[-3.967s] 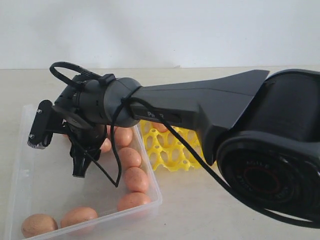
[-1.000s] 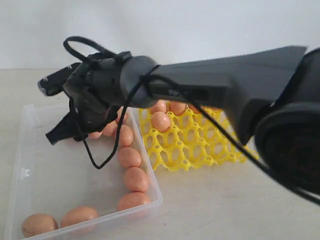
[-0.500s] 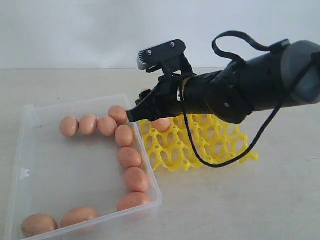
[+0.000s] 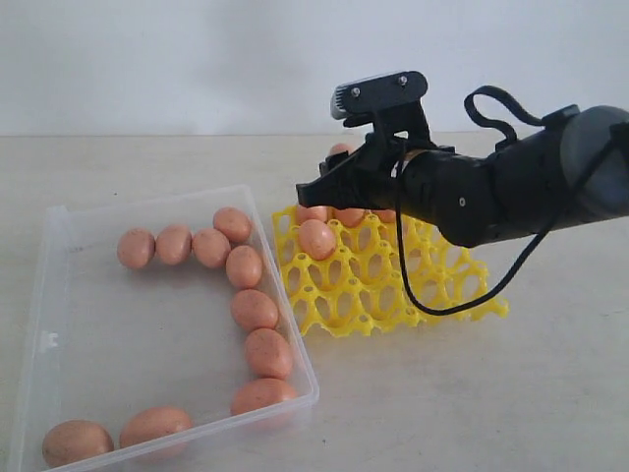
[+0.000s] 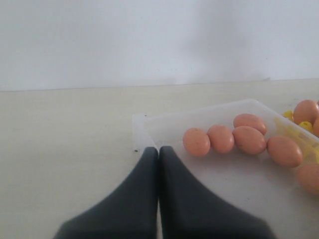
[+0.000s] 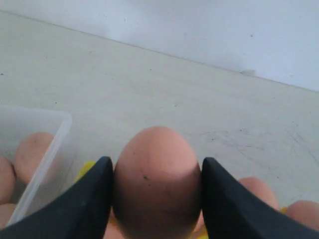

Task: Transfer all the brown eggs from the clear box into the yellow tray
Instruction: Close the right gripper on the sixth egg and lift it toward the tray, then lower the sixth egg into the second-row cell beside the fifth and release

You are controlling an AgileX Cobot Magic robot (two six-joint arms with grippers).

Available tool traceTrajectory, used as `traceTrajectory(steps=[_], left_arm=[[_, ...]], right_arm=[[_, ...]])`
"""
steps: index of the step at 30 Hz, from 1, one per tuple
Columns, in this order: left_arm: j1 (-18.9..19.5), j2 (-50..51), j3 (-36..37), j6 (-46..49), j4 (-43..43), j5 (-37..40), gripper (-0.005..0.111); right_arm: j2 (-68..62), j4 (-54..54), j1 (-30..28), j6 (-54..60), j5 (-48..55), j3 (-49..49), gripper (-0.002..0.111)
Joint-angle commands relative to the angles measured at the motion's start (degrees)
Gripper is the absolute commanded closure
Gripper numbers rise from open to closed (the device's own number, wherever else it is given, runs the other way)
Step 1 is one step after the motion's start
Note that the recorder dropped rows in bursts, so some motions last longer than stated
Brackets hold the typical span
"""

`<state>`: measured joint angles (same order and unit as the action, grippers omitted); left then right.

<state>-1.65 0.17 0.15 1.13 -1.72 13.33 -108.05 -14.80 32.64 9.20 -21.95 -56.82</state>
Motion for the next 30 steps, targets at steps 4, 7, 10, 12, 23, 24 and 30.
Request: traceTrajectory(steps=[4, 7, 10, 12, 23, 24, 30], left_arm=[[-0.2, -0.2, -0.1, 0.0, -0.3, -0.1, 0.111], [-0.2, -0.2, -0.1, 0.0, -0.3, -0.1, 0.111], [-0.2, -0.2, -0.1, 0.0, -0.3, -0.1, 0.111], [-0.2, -0.2, -0.1, 0.0, -0.3, -0.1, 0.111], [-0.2, -0.2, -0.1, 0.0, -0.3, -0.1, 0.111], [-0.2, -0.2, -0.1, 0.0, -0.3, -0.1, 0.111], [-0.2, -0.2, -0.1, 0.0, -0.3, -0.1, 0.111]], right_arm=[[-4.3, -3.0, -0.3, 0.2, -0.9, 0.2, 0.109], [-4.5, -3.0, -0.3, 0.3, -1.6, 0.2, 0.109], [-4.5, -3.1, -0.7, 0.3, -2.2, 0.2, 0.109], [-4.5, -3.7, -1.3, 0.2, -2.2, 0.2, 0.109], [-4.5, -4.0, -1.8, 0.1, 3.0, 0.2, 0.109], [-4.5, -4.0, -1.8, 0.1, 3.0, 0.2, 0.109], [-4.5, -4.0, -1.6, 0.0, 3.3, 0.2, 0.109]])
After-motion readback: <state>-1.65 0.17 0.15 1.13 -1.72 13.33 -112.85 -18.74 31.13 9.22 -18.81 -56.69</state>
